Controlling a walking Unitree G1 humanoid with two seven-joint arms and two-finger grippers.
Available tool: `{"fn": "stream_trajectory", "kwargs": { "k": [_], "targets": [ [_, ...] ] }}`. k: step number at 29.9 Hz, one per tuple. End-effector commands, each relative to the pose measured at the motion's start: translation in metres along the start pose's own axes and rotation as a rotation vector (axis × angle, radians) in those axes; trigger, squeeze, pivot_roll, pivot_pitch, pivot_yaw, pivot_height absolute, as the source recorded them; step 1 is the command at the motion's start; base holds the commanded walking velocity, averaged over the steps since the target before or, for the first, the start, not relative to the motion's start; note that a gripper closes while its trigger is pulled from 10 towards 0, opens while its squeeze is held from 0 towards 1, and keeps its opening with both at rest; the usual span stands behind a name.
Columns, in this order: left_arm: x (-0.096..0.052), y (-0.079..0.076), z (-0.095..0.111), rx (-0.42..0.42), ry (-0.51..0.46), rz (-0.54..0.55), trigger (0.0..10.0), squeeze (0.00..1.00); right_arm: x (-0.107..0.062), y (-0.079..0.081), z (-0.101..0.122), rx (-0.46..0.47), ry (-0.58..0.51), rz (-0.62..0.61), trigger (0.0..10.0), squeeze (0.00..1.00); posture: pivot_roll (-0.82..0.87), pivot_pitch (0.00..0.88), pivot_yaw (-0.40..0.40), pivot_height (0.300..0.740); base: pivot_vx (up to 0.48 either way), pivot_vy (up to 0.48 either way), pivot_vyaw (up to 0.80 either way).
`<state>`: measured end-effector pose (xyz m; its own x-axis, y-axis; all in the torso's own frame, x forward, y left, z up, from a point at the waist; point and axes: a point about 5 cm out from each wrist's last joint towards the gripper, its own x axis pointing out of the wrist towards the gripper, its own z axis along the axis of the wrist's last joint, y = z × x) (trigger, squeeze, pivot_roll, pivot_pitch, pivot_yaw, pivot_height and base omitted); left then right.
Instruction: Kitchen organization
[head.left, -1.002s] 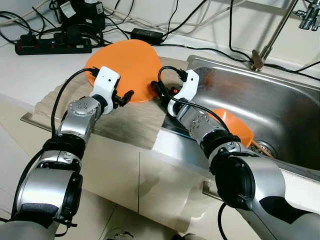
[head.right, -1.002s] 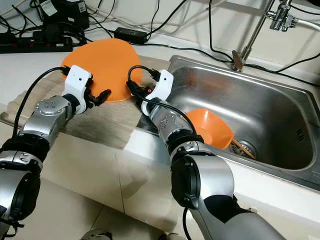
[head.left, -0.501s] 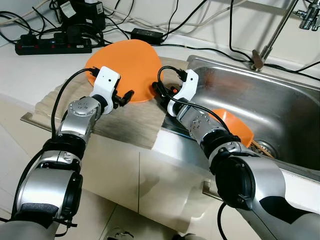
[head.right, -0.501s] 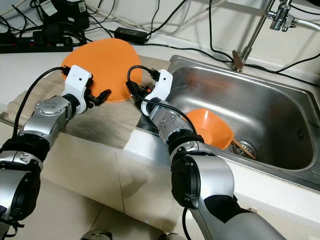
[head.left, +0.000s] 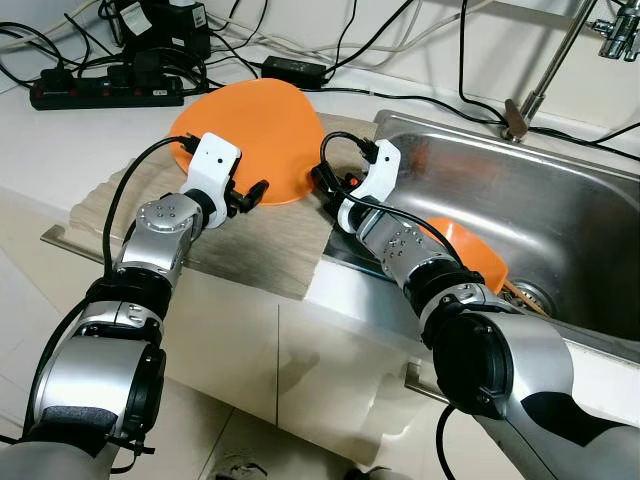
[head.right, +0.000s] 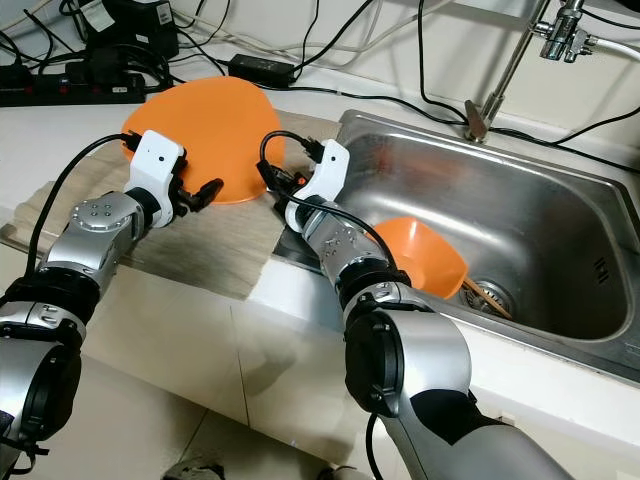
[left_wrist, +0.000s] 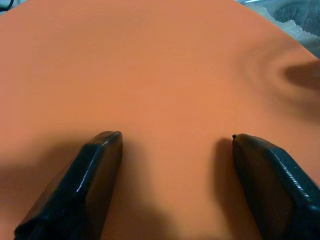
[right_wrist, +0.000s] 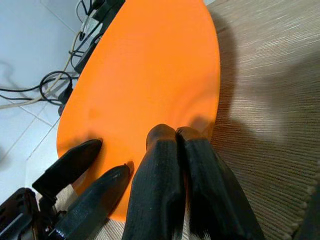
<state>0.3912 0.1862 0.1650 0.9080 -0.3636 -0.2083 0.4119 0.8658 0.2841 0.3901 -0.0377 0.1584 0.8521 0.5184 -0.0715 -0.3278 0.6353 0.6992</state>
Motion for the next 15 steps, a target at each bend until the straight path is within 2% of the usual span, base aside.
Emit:
{"fn": "stream_trajectory", "kwargs": {
  "k": [1,15],
  "targets": [
    [-0.0012,-0.0169,-0.0325,0.002,0.143,-0.065,10.0,0.00,-0.0039,-0.0093,0.0004,0.024,-0.004,-0.026,0.0,0.00,-0.01,0.055,-0.086,0.740,0.000,0.000,0.00],
    [-0.0005,-0.0166,-0.0309,0.003,0.134,-0.059,10.0,0.00,-0.0062,-0.0131,0.0097,0.083,-0.051,-0.011,0.0,0.00,-0.01,0.045,-0.089,0.740,0.000,0.000,0.00]
  ]
}}
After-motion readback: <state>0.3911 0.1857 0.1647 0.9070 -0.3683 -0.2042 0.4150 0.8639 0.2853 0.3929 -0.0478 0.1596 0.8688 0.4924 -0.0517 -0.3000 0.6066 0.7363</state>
